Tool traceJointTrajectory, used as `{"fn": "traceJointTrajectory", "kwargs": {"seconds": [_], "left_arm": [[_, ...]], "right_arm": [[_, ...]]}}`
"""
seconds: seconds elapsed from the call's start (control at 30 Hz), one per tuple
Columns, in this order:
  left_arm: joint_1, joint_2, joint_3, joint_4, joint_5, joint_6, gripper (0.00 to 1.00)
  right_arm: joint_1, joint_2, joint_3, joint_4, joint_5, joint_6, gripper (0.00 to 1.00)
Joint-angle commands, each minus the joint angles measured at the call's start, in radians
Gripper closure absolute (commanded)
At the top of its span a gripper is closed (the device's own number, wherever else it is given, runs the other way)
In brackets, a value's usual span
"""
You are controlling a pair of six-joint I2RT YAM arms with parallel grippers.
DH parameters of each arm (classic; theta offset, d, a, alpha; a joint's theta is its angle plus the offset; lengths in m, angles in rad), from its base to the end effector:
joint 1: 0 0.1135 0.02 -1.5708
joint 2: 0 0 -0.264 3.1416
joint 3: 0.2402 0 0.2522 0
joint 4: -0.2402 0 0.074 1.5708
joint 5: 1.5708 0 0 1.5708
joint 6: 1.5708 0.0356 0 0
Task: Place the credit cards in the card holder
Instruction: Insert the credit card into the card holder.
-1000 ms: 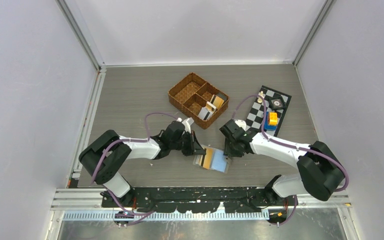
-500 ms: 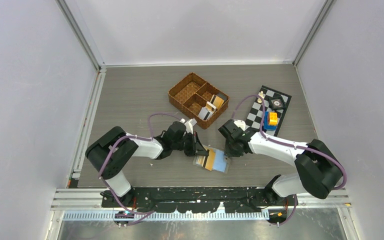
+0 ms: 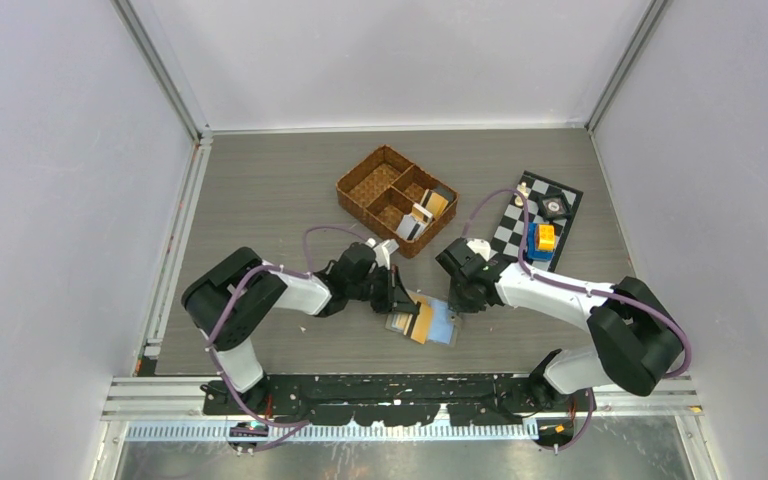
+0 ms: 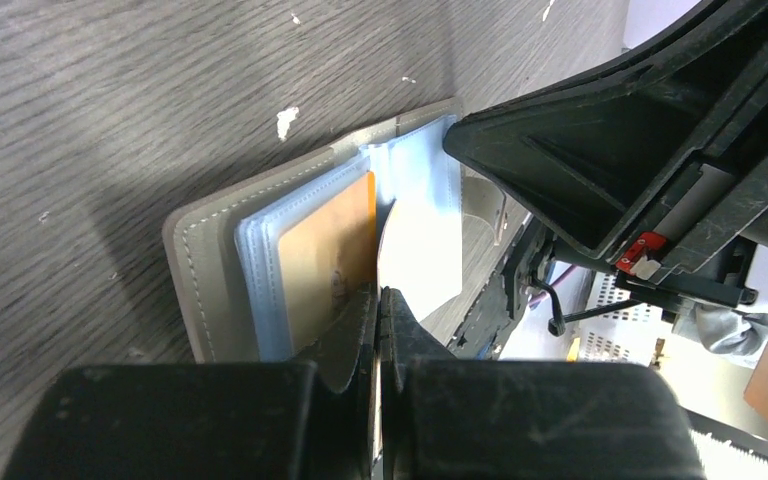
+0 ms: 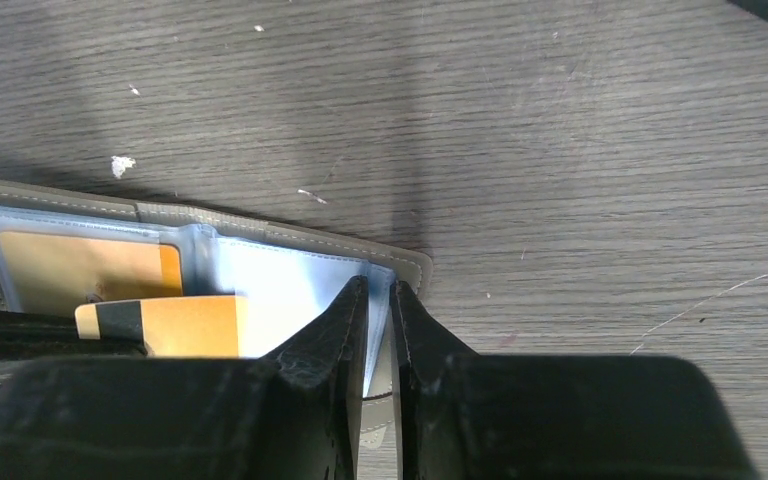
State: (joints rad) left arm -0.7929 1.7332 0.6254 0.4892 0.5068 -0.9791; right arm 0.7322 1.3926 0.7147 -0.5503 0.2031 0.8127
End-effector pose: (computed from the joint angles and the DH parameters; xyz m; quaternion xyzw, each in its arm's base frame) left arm 0.2062 -0.2340 0.1207 0.0344 0.8674 -0.4846 0.1080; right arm 0.1820 0.1539 0.1639 0.0567 0.9788 0.0468 0.1912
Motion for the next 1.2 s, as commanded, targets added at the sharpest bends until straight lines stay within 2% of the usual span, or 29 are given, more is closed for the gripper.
{"fn": "traceJointTrajectory", "kwargs": {"seconds": [0.0,0.67,1.17], "left_arm": [[-0.002,0.023,0.022,0.009,-0.016,0.065,1.00],[0.034,0.095,0.052,0.061,-0.005,0.114,1.00],[0.050,0.132,0.100,0.040,0.040,0.172,1.00]], "right_arm": [[0.008,0.007,0.024,0.004,0.036,0.014,0.82],[0.032,0.029,0.034,0.006,0.038,0.022,0.85],[0.042,0.043,0.037,0.006,0.044,0.026,0.87]]}}
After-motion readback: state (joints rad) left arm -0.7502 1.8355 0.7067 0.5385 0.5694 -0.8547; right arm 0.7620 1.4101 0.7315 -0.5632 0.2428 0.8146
